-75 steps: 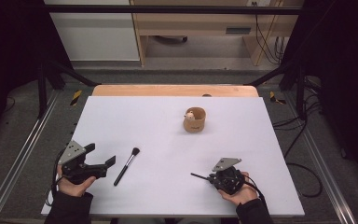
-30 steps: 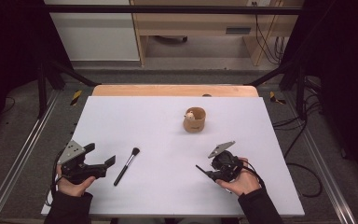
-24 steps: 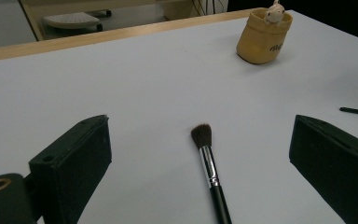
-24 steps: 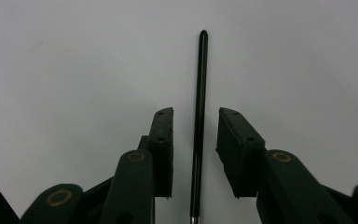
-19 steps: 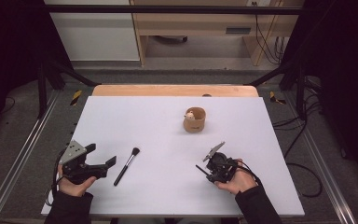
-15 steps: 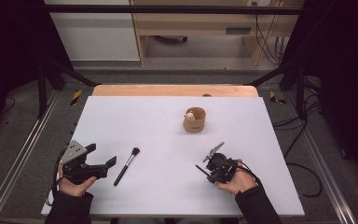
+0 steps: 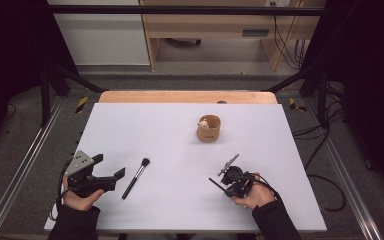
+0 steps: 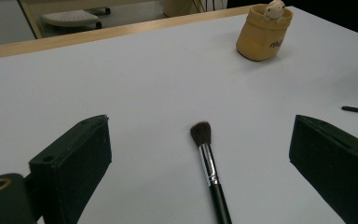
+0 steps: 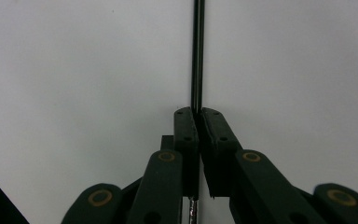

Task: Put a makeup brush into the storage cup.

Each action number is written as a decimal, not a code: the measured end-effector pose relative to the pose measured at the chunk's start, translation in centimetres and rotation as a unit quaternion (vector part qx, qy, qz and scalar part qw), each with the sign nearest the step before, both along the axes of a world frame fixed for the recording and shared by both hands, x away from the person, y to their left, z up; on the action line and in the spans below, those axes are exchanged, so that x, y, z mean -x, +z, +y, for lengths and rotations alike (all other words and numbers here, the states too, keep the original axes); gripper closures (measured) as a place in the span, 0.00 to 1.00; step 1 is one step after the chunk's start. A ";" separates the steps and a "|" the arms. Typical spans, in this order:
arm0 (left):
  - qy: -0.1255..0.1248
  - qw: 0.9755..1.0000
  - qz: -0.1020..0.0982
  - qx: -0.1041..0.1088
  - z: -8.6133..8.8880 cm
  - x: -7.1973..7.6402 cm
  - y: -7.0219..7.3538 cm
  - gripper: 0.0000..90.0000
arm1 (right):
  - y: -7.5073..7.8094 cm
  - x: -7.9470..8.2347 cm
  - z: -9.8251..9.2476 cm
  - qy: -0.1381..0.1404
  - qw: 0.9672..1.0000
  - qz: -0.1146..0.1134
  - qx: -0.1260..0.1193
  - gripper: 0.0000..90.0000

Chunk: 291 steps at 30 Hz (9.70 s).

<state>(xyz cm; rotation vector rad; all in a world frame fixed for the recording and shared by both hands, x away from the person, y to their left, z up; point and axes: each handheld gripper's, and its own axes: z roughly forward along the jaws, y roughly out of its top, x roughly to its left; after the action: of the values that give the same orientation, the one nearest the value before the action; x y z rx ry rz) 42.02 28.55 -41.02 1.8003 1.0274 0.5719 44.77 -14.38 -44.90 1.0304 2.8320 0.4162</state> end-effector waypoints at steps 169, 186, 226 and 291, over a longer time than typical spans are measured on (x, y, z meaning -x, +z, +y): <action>-0.357 0.788 -0.161 -0.474 -19.3 3.6 0.5 0.94 | 7.6 -0.9 6.7 0.193 0.967 0.051 -0.157 0.93; -0.310 0.839 -0.100 -0.435 -17.7 2.3 0.0 0.94 | 10.2 -1.3 1.6 0.077 0.953 -0.130 -0.262 0.63; -0.142 0.978 0.019 -0.153 -13.9 0.9 -0.7 0.94 | 7.1 1.0 -2.5 -0.104 0.890 -0.219 -0.386 0.19; -0.069 0.996 0.018 -0.062 -17.9 1.8 -0.5 0.94 | 5.5 0.5 3.9 -0.137 0.849 -0.148 -0.489 0.57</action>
<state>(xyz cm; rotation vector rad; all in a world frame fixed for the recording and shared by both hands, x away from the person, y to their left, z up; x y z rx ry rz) 40.26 10.61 -41.52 1.9794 0.8994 0.5302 44.22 -10.48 -39.41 1.2874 2.0573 1.8882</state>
